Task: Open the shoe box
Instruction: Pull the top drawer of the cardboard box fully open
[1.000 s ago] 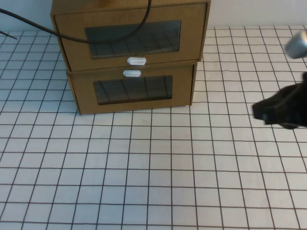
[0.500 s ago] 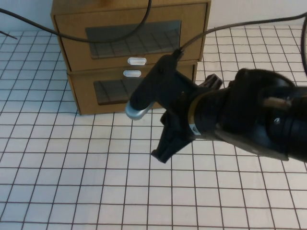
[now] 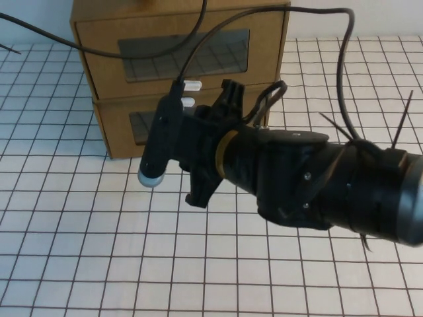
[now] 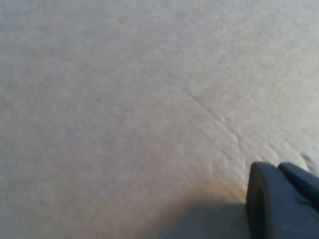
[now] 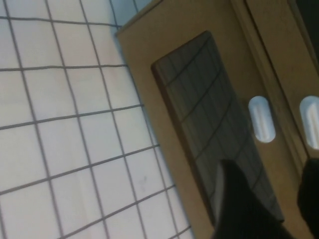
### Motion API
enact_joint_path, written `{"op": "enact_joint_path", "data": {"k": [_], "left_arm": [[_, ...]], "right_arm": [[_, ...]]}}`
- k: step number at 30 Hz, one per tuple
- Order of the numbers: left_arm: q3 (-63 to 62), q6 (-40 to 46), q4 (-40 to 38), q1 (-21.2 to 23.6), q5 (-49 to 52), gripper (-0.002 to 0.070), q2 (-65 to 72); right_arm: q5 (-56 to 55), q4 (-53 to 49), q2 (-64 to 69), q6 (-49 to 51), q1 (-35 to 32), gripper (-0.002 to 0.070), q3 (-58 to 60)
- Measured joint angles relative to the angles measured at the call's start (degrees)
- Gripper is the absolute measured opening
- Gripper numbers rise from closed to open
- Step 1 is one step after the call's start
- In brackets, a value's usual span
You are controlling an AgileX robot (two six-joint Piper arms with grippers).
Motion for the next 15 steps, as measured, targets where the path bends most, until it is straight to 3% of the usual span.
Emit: {"op": "enact_joint_path", "data": {"k": [5,15], "left_arm": [[-0.1,0.0,0.0,0.0,0.0,-0.0002,0.0],[-0.1,0.0,0.0,0.1,1.4,-0.0002,0.0]], "right_arm": [[0.2,-12.7,3.9,8.0,-0.1,0.0251,-3.1],[-1.6,-22.4,9.0,10.2,-3.1,0.0249,-7.6]]}}
